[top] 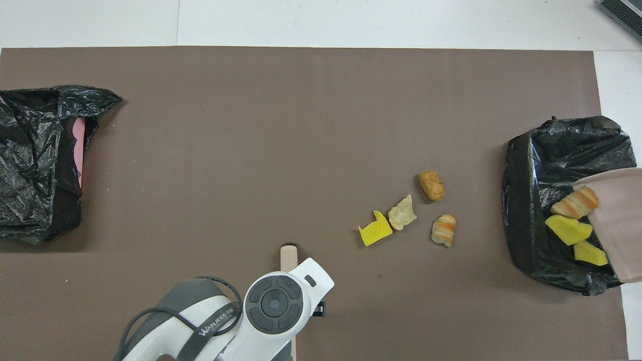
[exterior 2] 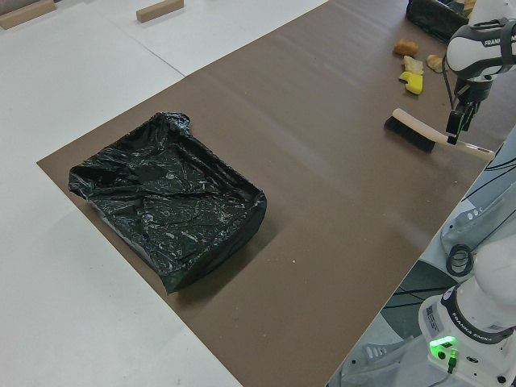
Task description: Sweep and dump trash in bin
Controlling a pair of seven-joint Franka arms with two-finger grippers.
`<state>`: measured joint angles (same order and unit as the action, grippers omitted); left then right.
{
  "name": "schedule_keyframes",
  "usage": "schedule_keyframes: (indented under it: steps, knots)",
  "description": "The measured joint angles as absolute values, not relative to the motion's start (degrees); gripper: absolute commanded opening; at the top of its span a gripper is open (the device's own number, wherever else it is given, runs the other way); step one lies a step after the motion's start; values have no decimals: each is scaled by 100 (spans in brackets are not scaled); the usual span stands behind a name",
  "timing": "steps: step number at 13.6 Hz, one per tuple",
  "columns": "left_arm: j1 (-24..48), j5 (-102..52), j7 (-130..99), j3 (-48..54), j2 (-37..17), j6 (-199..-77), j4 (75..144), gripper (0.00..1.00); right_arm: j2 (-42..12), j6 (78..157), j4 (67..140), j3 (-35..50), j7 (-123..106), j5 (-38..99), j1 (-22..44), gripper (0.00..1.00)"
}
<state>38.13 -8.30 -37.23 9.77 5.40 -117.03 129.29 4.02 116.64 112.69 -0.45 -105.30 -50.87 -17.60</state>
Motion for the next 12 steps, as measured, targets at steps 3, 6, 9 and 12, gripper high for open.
schedule_keyframes:
  steps: [3, 6, 9, 12]
  knots:
    - [3214, -369, -3563, 937, 368, -11628, 12024, 100, 422, 11667, 11244, -23, -10530, -5426, -1575, 0]
    - [2361, -288, -2572, 903, 300, -10757, 10909, 100, 681, 11386, 11163, -25, -10444, -5438, -1561, 0]
    - [1670, -283, -1684, 888, 299, -10063, 10066, 100, 1130, 10558, 11134, 51, -9916, -5434, -1559, 0]
    - [1164, -270, -1233, 876, 308, -9527, 9423, 100, 1422, 9790, 11141, 305, -9207, -5059, -1554, 0]
